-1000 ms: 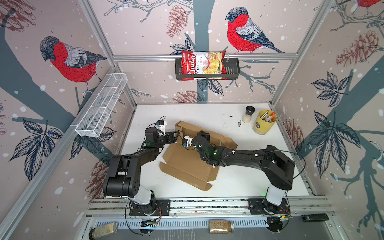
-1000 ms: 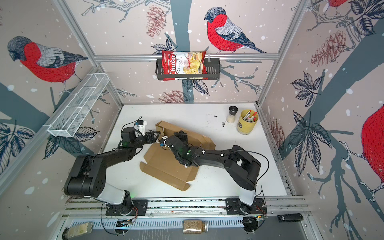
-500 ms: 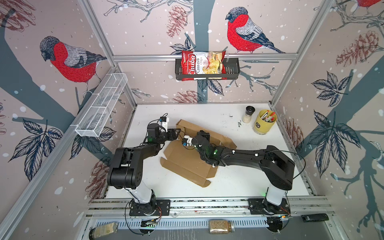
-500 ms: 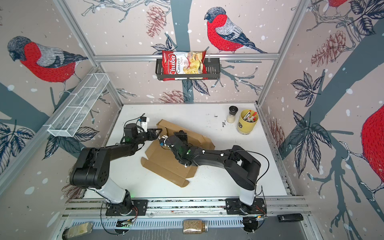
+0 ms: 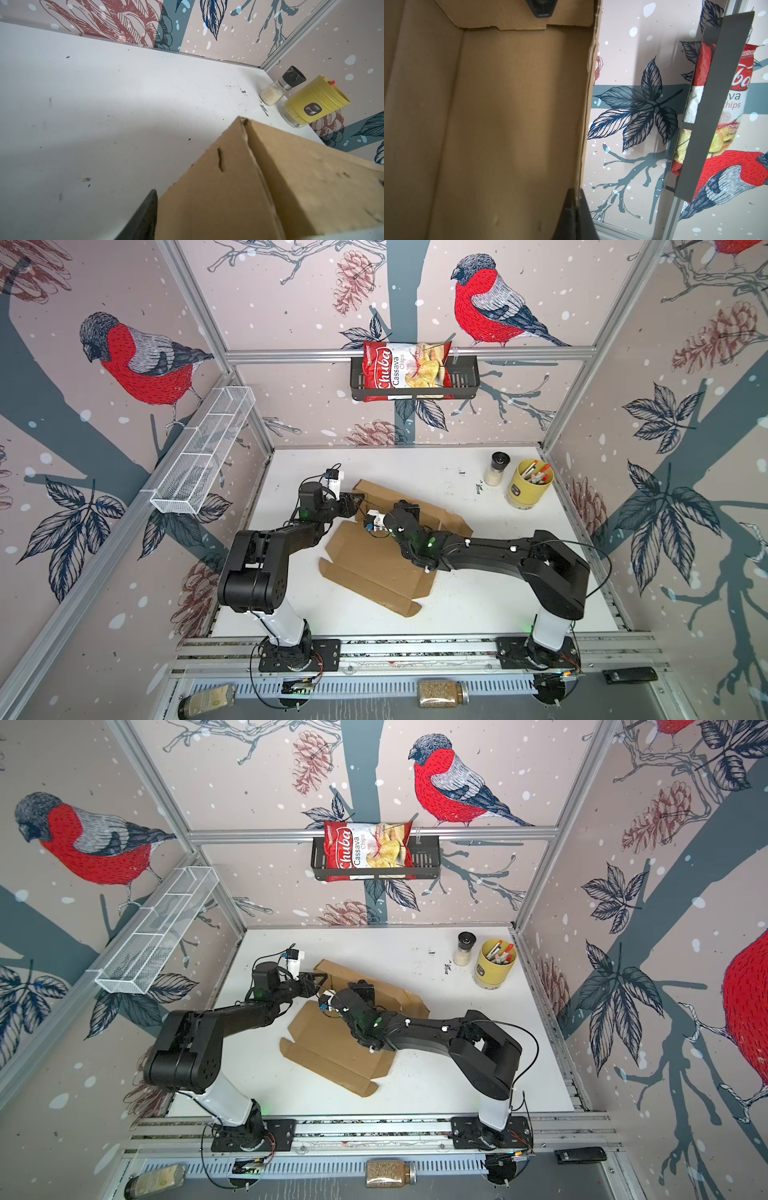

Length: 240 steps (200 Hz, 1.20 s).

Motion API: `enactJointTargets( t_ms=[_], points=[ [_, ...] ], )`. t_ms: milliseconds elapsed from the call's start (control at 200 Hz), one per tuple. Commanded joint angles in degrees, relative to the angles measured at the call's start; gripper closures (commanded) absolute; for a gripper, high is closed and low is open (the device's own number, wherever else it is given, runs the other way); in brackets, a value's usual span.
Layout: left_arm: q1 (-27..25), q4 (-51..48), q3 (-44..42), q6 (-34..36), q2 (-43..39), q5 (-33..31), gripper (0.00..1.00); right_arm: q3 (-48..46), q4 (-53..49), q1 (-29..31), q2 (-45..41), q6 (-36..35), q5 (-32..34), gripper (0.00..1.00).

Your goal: Fold the paper box

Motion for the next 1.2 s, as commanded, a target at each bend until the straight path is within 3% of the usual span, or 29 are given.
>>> enactJointTargets(
  t_ms=[0,605,750,1006,1196],
  points=[
    [-1.4,-0.12,-0.4,1.62,-0.8,-4.07,0.5,0.7,-0.27,0.15,0.22,0.76,-0.84,1.0],
    [-8.98,-0.23,-1.82,4.18,-3.01,-23.85,0.76,1.16,-0.71,0.22,0.32,1.21,-0.54,1.0],
    [-9.8,2.03,-3.73,4.11,-4.06,-26.6,0.83,1.15,-0.89,0.23,0.15,1.47,-0.48,1.0],
    [-9.97,3.26,-4.88,2.95,-3.64,-29.9,0.86,0.91,-0.88,0.31,-0.01,1.65,-0.5,1.0],
    [-10.44,4.28,-5.69,1.65,-3.92,-33.49,0.96,1.01,-0.8,0.32,0.05,1.75,-0.48,1.0]
  ],
)
